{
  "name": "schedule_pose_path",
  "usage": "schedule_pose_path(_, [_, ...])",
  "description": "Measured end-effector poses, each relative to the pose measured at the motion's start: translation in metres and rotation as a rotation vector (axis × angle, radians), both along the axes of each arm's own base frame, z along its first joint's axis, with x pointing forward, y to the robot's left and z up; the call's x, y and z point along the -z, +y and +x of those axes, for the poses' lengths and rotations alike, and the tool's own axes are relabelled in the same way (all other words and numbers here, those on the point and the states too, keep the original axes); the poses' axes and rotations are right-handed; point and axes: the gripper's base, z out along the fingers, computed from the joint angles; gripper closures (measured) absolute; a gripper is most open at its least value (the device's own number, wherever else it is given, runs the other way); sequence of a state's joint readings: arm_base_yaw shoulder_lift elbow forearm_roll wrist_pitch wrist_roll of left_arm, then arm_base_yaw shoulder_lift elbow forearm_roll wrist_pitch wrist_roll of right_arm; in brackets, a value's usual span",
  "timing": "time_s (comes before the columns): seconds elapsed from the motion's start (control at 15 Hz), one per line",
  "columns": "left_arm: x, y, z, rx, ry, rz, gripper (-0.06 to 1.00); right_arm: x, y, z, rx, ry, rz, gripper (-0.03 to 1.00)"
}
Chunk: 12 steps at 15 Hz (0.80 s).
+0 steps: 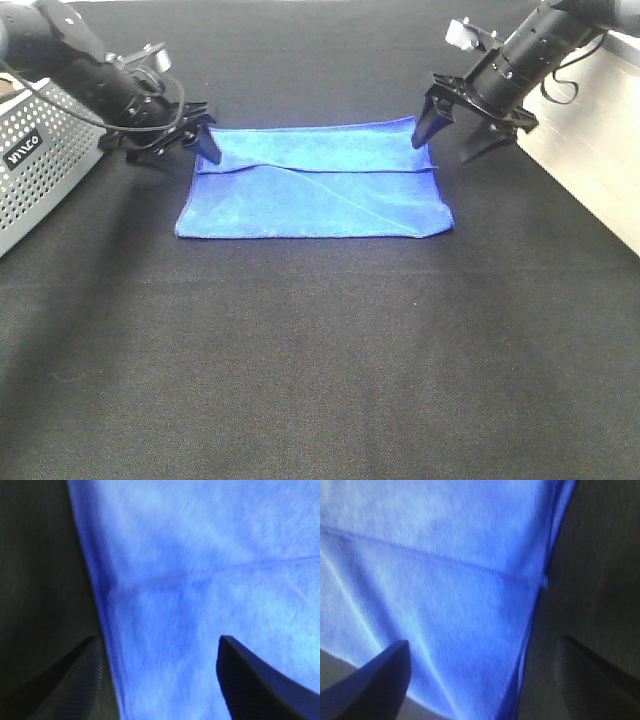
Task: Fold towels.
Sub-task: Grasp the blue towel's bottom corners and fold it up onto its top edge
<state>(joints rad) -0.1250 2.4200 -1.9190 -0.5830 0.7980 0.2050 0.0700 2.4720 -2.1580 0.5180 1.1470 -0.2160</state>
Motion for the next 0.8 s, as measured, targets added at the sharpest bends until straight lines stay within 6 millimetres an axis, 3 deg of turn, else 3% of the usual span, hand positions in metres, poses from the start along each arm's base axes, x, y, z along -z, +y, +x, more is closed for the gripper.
schedule_pose_path(0.2, [0.000, 0.006, -0.014, -0.046, 0.072, -0.004, 0.34, 0.004, -0.003, -0.007, 0.010, 0.054, -0.035, 0.23])
schedule_pose_path(0.4, [0.005, 0.013, -0.043, -0.117, 0.140, 0.010, 0.35, 0.016, -0.009, -0.034, 0.063, 0.089, -0.068, 0.24])
schedule_pose_path(0.53, [0.012, 0.014, -0.048, -0.135, 0.161, 0.018, 0.35, 0.024, -0.011, -0.045, 0.104, 0.073, -0.078, 0.24])
schedule_pose_path(0.8, [0.028, -0.019, -0.049, -0.114, 0.127, 0.021, 0.33, 0.029, -0.010, -0.046, 0.087, 0.045, -0.065, 0.24])
